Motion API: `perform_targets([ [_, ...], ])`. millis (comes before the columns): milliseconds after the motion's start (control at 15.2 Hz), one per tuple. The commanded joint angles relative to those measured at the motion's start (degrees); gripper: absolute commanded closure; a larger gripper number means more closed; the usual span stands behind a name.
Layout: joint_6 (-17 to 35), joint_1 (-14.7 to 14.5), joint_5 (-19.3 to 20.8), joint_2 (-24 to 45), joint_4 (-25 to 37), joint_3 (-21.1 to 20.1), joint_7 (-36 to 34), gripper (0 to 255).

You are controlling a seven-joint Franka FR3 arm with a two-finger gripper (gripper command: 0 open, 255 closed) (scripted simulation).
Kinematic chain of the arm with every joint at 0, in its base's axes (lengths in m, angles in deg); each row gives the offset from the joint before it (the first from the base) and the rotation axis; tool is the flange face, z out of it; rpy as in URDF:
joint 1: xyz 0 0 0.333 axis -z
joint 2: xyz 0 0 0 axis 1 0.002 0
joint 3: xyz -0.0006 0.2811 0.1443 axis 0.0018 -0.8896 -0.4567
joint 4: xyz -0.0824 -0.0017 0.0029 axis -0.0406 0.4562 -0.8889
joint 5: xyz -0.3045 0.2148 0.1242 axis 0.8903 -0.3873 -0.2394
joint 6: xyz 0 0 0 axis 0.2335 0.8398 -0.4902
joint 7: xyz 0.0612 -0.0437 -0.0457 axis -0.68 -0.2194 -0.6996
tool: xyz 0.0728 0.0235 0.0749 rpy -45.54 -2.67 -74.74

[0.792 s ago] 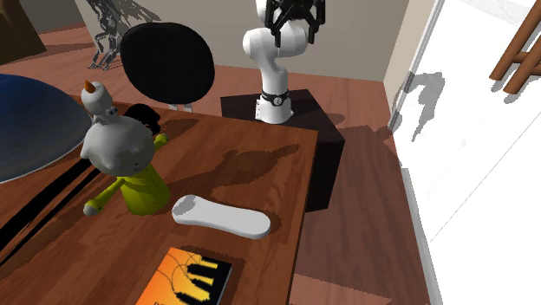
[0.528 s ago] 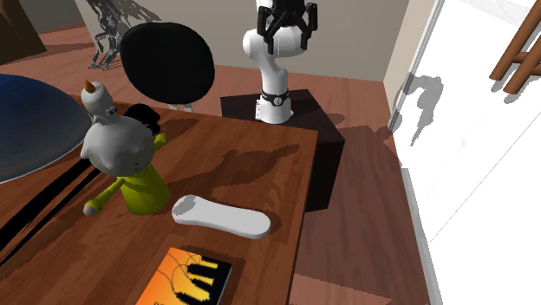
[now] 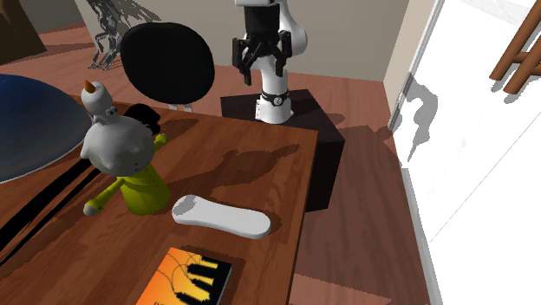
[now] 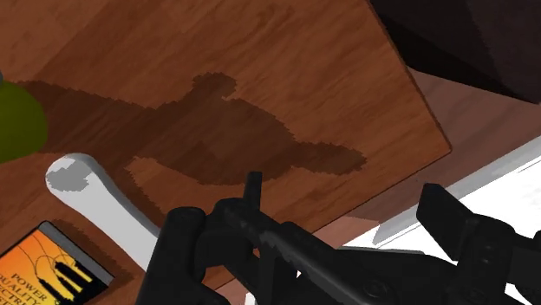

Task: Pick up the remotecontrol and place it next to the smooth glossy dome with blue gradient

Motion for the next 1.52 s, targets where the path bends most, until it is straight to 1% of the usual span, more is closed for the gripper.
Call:
perform_targets([
  [0,2.28,-0.42,0.31,3.57,1.30,2.48,5.26,0],
  [330,6.99,-2.00,-1.60,14.56,7.22,7.62,17.76,0],
  [528,9.07,-2.55,-4.25,21.82,11.81,9.90,25.58,0],
  [726,10.39,-2.36,-7.75,29.40,17.19,11.19,33.42,0],
  [990,10.87,-0.69,-12.65,39.64,25.60,11.14,43.15,0],
  [1254,10.01,2.19,-16.55,49.69,35.52,9.47,51.24,0],
  [1452,8.56,4.71,-18.46,57.19,44.11,7.60,56.12,0],
])
